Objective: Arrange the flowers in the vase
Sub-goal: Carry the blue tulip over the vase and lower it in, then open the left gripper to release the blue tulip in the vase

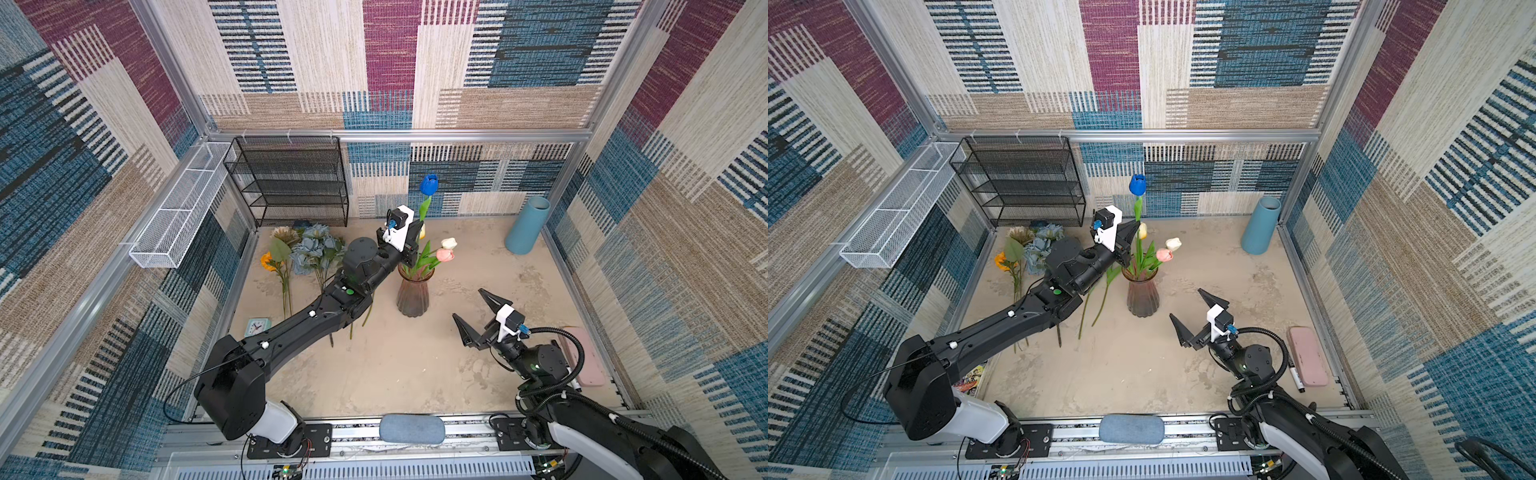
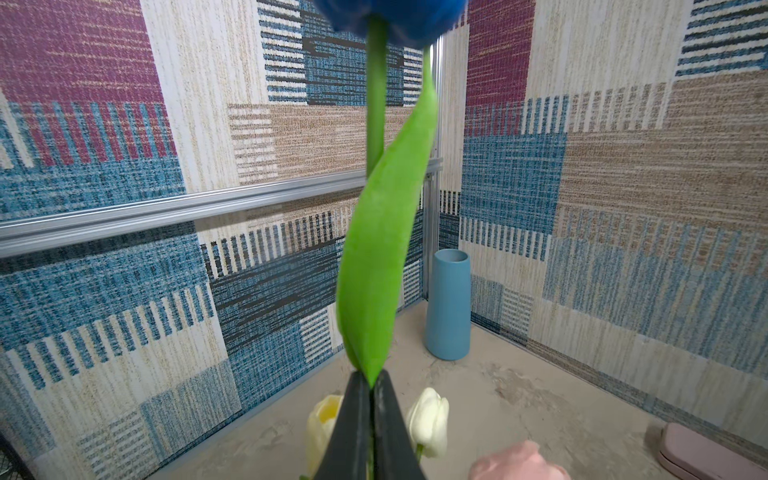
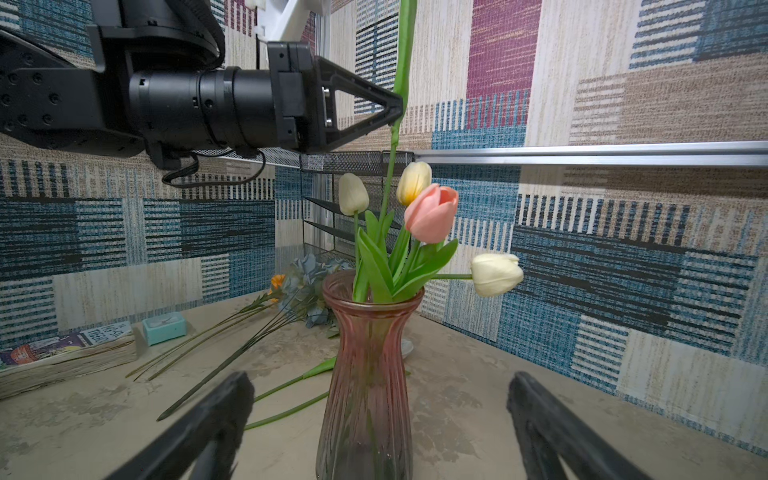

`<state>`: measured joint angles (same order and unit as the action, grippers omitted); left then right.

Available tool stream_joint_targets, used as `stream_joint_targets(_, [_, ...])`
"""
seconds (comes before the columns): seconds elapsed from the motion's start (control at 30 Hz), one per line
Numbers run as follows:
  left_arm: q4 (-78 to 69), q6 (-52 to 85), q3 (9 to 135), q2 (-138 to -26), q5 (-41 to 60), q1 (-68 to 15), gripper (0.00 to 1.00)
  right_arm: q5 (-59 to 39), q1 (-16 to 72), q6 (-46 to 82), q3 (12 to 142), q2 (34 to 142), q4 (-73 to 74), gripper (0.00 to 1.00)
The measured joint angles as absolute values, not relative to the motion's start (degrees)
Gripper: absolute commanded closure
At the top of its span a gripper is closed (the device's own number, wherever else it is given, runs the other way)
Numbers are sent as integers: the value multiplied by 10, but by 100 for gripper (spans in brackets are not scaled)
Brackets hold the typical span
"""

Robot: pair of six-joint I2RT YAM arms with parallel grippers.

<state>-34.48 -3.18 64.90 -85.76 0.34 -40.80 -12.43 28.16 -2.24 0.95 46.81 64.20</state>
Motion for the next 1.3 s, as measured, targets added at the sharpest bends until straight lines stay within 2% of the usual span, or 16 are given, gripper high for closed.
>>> stream_joint_targets(0.43, [-347, -28, 576, -840, 0, -409, 97, -124, 282, -22, 10, 474, 642, 1])
stream_joint_targets(0.6, [-355, -27, 546, -825, 0, -411, 93, -124, 282, -22, 10, 477, 642, 1])
stream_joint_targets(0.7, [-368, -27, 526, -815, 0, -412, 82, -124, 282, -22, 10, 477, 642, 1])
stream_joint_targets(0.77, [-375, -27, 515, -808, 0, -413, 81, -124, 282, -22, 10, 478, 642, 1])
stream_joint_targets(1.0, [-373, -27, 501, -789, -16, -413, 66, -124, 282, -22, 10, 480, 642, 1])
stream_joint_targets(1.07, [-359, -27, 503, -784, -29, -413, 57, -124, 282, -22, 10, 480, 642, 1])
stream_joint_targets(1.3, [-233, -27, 541, -776, -46, -408, 53, -124, 282, -22, 10, 479, 642, 1])
